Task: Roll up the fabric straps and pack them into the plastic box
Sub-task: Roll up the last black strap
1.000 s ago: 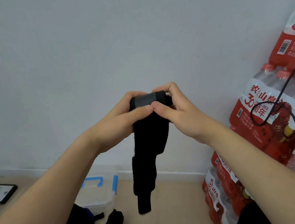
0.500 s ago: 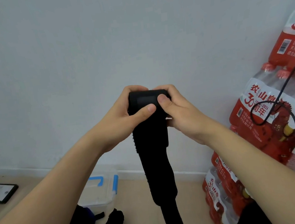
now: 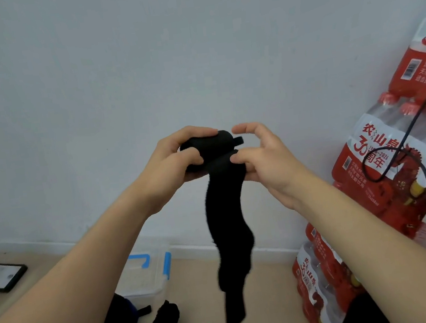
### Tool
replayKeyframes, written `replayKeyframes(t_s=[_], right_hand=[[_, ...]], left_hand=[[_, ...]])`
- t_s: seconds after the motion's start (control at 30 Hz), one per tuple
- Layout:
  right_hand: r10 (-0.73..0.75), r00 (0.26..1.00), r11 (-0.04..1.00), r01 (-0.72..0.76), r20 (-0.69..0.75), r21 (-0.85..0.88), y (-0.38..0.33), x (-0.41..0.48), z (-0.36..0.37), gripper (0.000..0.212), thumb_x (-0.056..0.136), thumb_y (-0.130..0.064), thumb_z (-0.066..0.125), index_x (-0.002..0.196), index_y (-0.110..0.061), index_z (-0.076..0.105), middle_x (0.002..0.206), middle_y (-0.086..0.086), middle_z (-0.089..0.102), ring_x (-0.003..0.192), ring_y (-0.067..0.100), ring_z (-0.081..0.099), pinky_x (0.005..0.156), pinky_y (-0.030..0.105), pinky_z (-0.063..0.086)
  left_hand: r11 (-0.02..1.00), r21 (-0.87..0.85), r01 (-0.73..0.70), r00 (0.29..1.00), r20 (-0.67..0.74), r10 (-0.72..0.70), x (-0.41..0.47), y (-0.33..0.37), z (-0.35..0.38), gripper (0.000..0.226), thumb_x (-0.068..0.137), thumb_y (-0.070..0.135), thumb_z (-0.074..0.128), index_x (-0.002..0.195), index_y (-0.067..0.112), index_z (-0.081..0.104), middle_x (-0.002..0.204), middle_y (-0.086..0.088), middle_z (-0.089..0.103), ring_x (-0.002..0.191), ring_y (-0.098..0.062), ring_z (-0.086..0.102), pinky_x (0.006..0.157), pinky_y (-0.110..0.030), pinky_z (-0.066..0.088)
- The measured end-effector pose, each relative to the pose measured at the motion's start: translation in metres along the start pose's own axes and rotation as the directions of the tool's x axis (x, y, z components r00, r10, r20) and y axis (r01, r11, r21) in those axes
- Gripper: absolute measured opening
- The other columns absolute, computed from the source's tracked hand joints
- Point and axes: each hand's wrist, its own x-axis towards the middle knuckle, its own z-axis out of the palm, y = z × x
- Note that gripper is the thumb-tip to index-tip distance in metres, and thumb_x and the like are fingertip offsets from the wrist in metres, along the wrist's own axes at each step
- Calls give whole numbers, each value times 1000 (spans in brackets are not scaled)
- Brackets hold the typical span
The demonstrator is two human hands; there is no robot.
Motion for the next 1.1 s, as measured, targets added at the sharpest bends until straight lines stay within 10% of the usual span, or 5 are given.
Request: replayKeyframes(t_s=[0.3, 0.73, 1.1], right_hand=[[220, 966, 975, -218, 138, -31, 6, -3, -1, 46, 109, -58, 52, 125, -24, 78, 110, 13, 83, 94, 21, 79, 84, 40, 65], [65, 980, 993, -83, 188, 88, 1, -1, -2, 36, 107, -29, 68, 142, -22, 64, 125, 9, 80, 110, 31, 79, 92, 43, 64], [261, 950, 965, -251, 170, -79, 7, -1, -2, 64, 100, -23, 67, 145, -46, 28, 94, 13, 79, 76, 31, 80, 63, 39, 63]], left_hand=[[941, 321, -106, 994, 38, 99, -8, 0, 11, 18, 108, 18, 65, 117, 27, 78, 133, 6, 68, 120, -11, 69, 98, -31, 54], [990, 133, 57, 996, -78, -46, -6, -2, 6, 47, 92, 46, 79, 131, 29, 61, 122, 1, 73, 107, -17, 77, 80, -33, 63], [974, 218, -61, 996, -45, 73, -2, -11, -2, 45, 98, -4, 73, 125, 32, 75, 119, 16, 75, 113, -8, 73, 89, -25, 62]])
